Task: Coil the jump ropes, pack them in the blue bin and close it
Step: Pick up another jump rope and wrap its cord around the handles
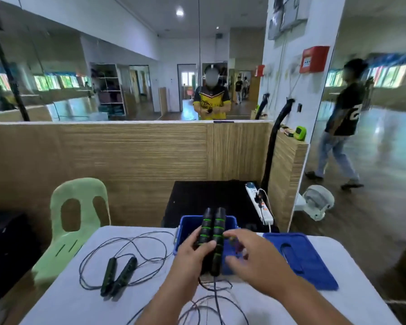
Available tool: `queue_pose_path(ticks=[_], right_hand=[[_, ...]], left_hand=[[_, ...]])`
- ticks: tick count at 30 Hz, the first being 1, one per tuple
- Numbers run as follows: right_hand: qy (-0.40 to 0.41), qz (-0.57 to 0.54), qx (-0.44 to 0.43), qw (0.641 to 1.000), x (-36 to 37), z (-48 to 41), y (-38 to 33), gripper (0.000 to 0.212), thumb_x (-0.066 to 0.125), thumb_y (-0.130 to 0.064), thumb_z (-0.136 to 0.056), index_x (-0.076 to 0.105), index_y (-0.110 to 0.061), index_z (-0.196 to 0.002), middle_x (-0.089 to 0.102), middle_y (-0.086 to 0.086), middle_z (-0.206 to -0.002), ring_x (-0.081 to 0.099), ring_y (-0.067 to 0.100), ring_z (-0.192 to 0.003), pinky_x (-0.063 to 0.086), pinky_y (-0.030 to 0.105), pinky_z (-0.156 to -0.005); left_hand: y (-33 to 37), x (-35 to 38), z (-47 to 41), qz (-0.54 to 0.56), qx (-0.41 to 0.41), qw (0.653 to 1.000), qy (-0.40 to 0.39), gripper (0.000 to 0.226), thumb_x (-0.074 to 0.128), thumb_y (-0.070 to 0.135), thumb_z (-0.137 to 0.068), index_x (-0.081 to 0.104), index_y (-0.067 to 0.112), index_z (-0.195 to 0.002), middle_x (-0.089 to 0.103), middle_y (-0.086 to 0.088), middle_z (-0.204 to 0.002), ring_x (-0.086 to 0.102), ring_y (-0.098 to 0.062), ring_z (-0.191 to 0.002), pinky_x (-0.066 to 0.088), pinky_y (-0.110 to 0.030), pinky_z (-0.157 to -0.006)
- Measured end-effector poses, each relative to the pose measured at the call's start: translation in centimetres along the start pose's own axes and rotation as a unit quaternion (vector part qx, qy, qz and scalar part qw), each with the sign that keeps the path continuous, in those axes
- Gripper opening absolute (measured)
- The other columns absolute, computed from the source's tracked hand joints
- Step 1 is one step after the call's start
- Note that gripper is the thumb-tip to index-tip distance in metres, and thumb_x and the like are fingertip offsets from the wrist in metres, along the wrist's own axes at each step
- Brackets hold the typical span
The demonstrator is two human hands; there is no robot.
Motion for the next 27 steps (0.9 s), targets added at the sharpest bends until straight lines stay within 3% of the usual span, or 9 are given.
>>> queue_pose_path(ticks=[2,5,8,10,13,17,21,24,27], right_hand=[[0.029,0.124,-0.123,0.984,-1.0,-0.7,-1.7,0.060,0.069,-0.045,-0.078,0.056,-0.033,-0.135,0.053,-0.017,-0.131,0.047,0.002,-0.127,0.044,0.022,-0.104],[-0.051,0.245,-0.257,0.933,-0.6,-2.0,-4.5,0.082,0.065,-0.065,-0.078,0.041,-0.033,-0.150,0.038,-0.006,-0.157,0.028,0.018,-0.150,0.022,0.035,-0.124],[-0.160,0.333,-0.286,0.884,0.1,-3.6,-5.5,0.100,0.060,-0.074,-0.076,0.014,-0.040,-0.158,0.016,-0.004,-0.169,0.007,0.021,-0.157,0.006,0.046,-0.126],[-0.182,0.370,-0.302,0.859,0.4,-4.3,-6.1,0.107,0.062,-0.076,-0.075,0.008,-0.039,-0.159,0.017,0.000,-0.169,0.010,0.025,-0.156,0.008,0.051,-0.125],[-0.186,0.402,-0.324,0.836,0.8,-5.1,-7.0,0.111,0.064,-0.077,-0.072,0.012,-0.034,-0.159,0.035,0.005,-0.161,0.030,0.030,-0.149,0.016,0.056,-0.123],[-0.176,0.419,-0.331,0.827,1.3,-5.5,-7.5,0.108,0.058,-0.080,-0.074,0.018,-0.025,-0.157,0.055,0.006,-0.137,0.056,0.028,-0.116,0.035,0.054,-0.111],[-0.148,0.425,-0.340,0.826,1.5,-5.6,-7.9,0.094,0.052,-0.083,-0.074,0.038,-0.016,-0.139,0.064,0.004,-0.109,0.056,0.026,-0.087,0.048,0.046,-0.083],[-0.143,0.433,-0.337,0.824,1.8,-5.7,-7.8,0.088,0.041,-0.085,-0.073,0.044,-0.016,-0.127,0.064,0.002,-0.103,0.054,0.024,-0.082,0.047,0.042,-0.075],[-0.119,0.444,-0.311,0.832,1.4,-6.2,-7.3,0.080,0.046,-0.085,-0.071,0.053,-0.020,-0.117,0.060,0.000,-0.092,0.052,0.023,-0.077,0.041,0.037,-0.068]], left_hand=[[0.9,0.0,0.0,-0.016,0.006,1.000,-0.021,0.037,0.064,0.002,-0.094,0.069,0.018,-0.126,0.075,-0.015,-0.116,0.067,-0.039,-0.116,0.046,-0.057,-0.107],[2.0,0.1,0.0,-0.041,0.010,0.997,-0.061,0.033,0.060,-0.003,-0.096,0.071,0.014,-0.121,0.075,-0.016,-0.114,0.068,-0.037,-0.115,0.049,-0.053,-0.103],[3.3,0.7,0.5,-0.062,0.016,0.993,-0.103,0.032,0.061,-0.002,-0.095,0.068,0.011,-0.124,0.076,-0.014,-0.114,0.070,-0.032,-0.112,0.054,-0.050,-0.096],[4.1,1.1,0.7,-0.055,0.018,0.989,-0.135,0.038,0.067,0.003,-0.089,0.067,0.013,-0.125,0.075,-0.016,-0.116,0.070,-0.032,-0.113,0.055,-0.050,-0.097],[4.7,1.3,0.9,-0.043,-0.005,0.986,-0.163,0.040,0.068,-0.004,-0.087,0.066,0.008,-0.125,0.074,-0.020,-0.114,0.071,-0.034,-0.110,0.057,-0.047,-0.093],[5.2,0.8,0.8,-0.043,-0.023,0.985,-0.165,0.033,0.064,-0.010,-0.088,0.067,0.004,-0.117,0.074,-0.025,-0.108,0.073,-0.037,-0.105,0.057,-0.050,-0.095],[5.2,0.3,0.6,-0.064,-0.028,0.984,-0.164,0.026,0.065,-0.006,-0.088,0.070,0.003,-0.112,0.075,-0.022,-0.103,0.073,-0.033,-0.101,0.059,-0.042,-0.086],[5.1,0.0,0.5,-0.053,-0.040,0.982,-0.178,0.026,0.064,-0.001,-0.089,0.067,-0.002,-0.115,0.072,-0.021,-0.102,0.071,-0.030,-0.097,0.057,-0.037,-0.076],[4.4,-0.4,0.6,0.014,-0.080,0.977,-0.199,0.037,0.063,0.015,-0.088,0.066,0.003,-0.123,0.068,-0.022,-0.108,0.067,-0.033,-0.093,0.056,-0.041,-0.073]])
Point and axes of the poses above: each hand's wrist, its own z-axis away from the middle knuckle, its own x-axis out of the palm, y = z × x, the point moved 7 cm from there along -z, towards the middle knuckle
